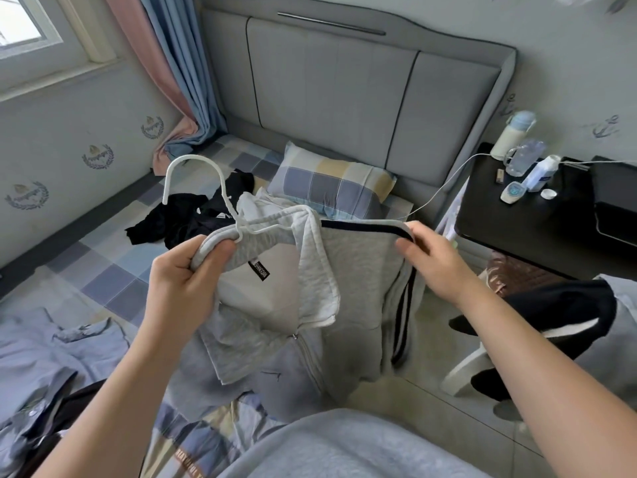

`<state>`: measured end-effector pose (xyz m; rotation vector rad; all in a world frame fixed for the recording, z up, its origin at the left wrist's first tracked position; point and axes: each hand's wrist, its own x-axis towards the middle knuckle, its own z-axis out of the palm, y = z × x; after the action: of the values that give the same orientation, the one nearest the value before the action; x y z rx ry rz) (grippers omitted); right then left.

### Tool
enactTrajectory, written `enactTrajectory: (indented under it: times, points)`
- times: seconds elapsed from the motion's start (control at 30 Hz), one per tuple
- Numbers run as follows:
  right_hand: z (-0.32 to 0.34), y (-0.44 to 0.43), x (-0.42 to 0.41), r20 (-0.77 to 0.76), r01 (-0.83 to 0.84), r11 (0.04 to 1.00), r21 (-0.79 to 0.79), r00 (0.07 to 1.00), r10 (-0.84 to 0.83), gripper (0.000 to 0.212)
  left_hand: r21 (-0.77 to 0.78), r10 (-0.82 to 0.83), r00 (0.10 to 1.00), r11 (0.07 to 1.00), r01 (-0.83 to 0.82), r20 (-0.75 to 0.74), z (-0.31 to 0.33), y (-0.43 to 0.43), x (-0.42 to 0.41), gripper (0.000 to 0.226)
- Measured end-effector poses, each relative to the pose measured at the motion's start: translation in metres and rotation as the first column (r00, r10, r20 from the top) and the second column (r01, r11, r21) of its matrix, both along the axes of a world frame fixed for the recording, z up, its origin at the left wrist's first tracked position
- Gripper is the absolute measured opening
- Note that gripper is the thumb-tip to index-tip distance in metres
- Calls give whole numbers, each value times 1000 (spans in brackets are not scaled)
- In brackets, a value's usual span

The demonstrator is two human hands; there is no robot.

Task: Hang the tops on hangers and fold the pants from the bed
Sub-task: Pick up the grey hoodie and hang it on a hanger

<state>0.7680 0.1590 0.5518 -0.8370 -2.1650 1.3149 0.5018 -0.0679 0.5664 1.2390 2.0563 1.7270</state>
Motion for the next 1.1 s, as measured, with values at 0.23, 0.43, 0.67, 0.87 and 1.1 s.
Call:
enactTrajectory:
  times: [0.23, 0.43, 0.67, 0.87, 1.1]
  points:
    - [-2, 7, 3, 17, 97, 986, 134, 995, -100, 17, -124, -60, 996, 991, 51, -70, -2, -1, -3, 32]
    - [15, -27, -24, 181, -217, 952, 216, 967, 179, 9, -263, -176, 970, 956, 129, -165, -8, 11, 22, 52]
    - [5, -57, 4, 191, -193, 979, 68, 965, 177, 23, -414, -361, 929, 860, 298, -79, -11, 33, 33, 47]
    - [0, -72, 68, 131, 129, 991, -23, 983, -125, 39, -460, -567, 812, 762, 456, -135, -8, 77, 60, 47]
    - [6, -103, 188, 128, 417, 894, -164, 907, -400, 59, -443, -772, 631, 593, 673, -75, -14, 124, 144, 35]
